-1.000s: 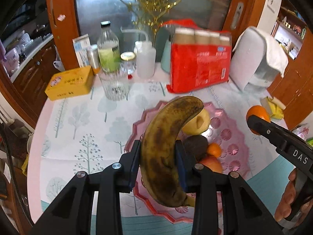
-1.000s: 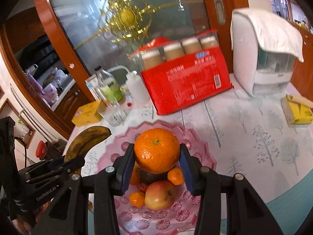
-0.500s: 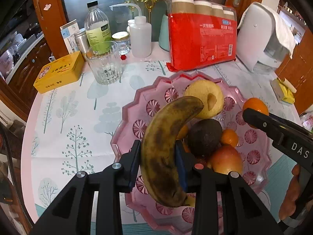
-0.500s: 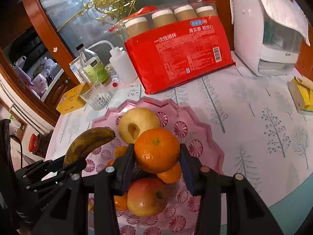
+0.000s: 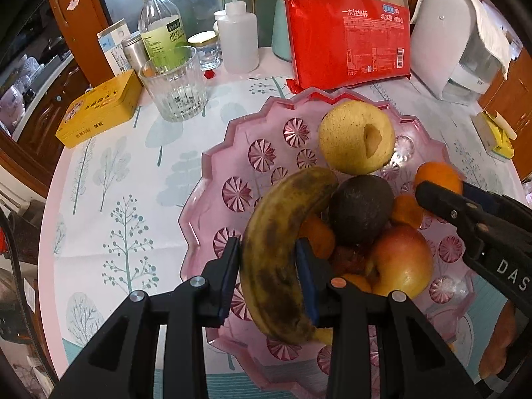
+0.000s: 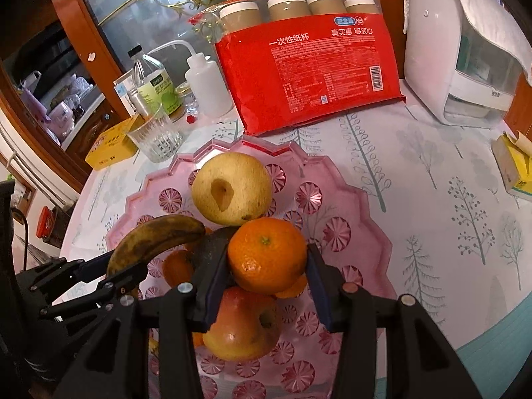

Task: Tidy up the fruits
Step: 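Carry the banana and orange into the pink bowl and open both tools, then withdraw both tools from the pink bowl back toward the plate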

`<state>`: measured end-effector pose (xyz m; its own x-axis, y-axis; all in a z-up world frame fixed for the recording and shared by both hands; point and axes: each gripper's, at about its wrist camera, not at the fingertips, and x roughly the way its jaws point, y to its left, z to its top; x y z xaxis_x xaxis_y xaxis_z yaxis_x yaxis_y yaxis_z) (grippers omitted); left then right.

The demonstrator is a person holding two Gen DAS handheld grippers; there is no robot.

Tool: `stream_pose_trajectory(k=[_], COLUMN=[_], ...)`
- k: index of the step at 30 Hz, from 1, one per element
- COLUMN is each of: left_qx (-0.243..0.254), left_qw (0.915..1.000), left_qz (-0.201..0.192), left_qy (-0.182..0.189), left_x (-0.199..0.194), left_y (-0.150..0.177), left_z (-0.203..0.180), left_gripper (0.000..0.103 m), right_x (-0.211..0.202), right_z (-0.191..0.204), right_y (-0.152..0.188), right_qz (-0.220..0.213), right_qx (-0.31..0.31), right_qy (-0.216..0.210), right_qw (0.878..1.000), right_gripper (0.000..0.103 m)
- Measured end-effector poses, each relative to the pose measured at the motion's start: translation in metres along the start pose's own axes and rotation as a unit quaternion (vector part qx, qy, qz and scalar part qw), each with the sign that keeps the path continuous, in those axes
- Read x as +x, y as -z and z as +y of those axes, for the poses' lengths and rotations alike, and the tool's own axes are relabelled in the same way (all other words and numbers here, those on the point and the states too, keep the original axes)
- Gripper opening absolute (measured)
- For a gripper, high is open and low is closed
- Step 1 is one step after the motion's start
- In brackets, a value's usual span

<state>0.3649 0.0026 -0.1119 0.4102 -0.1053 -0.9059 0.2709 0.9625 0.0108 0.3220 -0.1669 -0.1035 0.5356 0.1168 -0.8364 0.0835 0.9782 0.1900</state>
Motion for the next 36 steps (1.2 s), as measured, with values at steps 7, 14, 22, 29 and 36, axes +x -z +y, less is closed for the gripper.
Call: stream_pose_trajectory(k=[7,14,22,29,36], left_qx=[0.012,0.008,-0.004,-0.012,-0.02], left_qw=[0.9991,0.9989,0.9987,0.9974,0.9958], left_qz=[-0.032,-0.034,-0.042,-0.066,-0.085], left_qy=[-0.023,-0.03,-0.029,-0.026,-0.026], left_x=[-0.023,-0.038,-0.064,-0.105,-0.15], left_y=[0.001,0.009,0.024,0.04,0.073], left_z=[-0.004,-0.001,0.001,-0.003,-0.018], left_gripper=[0.075,0.081,0.082,0.082,0.083], right_x=[-0.017,-0.035,-0.068,-0.111,-0.159], right_z=[0.002,-0.001,-0.001,-0.005,-0.017], right_y=[0.001,0.005,0.018,0.035,0.071], right_qz=[-0.023,-0.022,-0.032,-0.051,-0.067], right_qx=[-0.006,0.005,-0.006,-0.006,0.012], right_qy=[0.006,-0.011,-0.016,-0.019,-0.019], right_qw=[1.0,1.0,0.999,0.998,0.998], right_gripper=[0.062,0.062,0.062,0.062,0.062])
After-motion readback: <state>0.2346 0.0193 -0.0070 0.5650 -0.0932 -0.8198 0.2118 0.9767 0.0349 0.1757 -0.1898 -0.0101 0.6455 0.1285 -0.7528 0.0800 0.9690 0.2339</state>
